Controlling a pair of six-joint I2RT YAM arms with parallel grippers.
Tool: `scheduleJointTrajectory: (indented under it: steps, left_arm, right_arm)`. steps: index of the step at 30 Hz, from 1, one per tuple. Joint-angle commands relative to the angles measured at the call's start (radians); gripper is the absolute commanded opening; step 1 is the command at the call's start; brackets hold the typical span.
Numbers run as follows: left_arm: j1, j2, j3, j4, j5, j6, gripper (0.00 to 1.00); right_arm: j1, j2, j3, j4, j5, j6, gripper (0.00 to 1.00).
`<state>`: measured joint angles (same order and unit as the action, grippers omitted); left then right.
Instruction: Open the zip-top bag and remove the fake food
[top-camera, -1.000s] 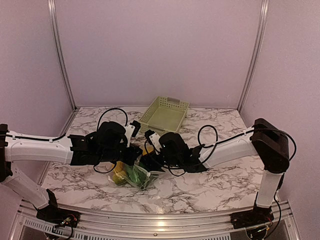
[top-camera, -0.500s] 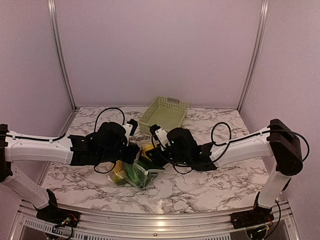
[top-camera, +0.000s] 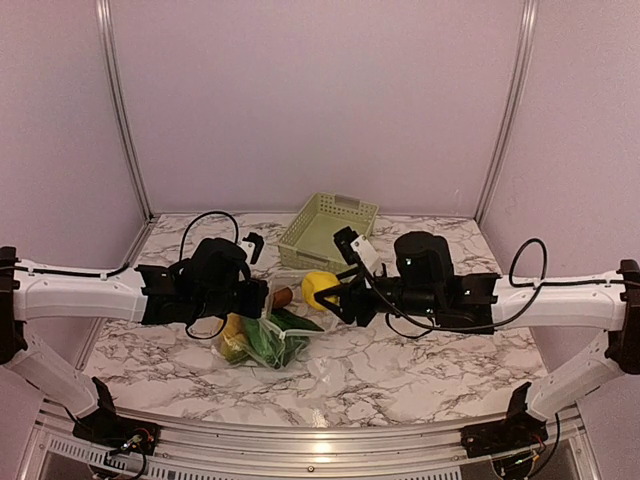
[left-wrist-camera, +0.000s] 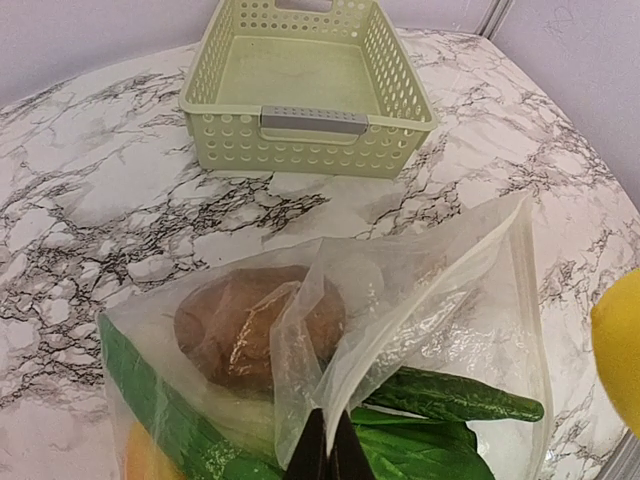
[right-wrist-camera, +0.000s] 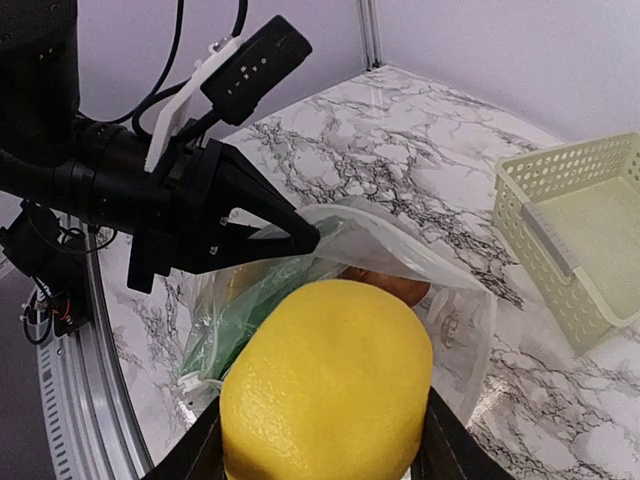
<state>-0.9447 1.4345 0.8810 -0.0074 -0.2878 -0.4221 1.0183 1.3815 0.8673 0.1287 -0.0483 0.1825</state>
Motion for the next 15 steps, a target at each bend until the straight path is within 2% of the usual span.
scheduleJointTrajectory:
  steps: [1, 8, 15]
  left_arm:
    - [0.026, 0.011, -0.007, -0.027, 0.005, -0.011, 0.00]
    - [0.043, -0.002, -0.025, -0.032, 0.005, -0.019, 0.00]
    - [0.051, -0.020, -0.038, -0.037, 0.021, -0.020, 0.00]
  right_arm:
    - [-0.096, -0.072, 0.022, -0.040, -0.041, -0.040, 0.34]
    - [-0.241, 0.038, 0.129, -0.001, -0.040, -0.088, 0.34]
    - [-0.340, 0.288, 0.353, 0.012, -0.027, -0.119, 0.34]
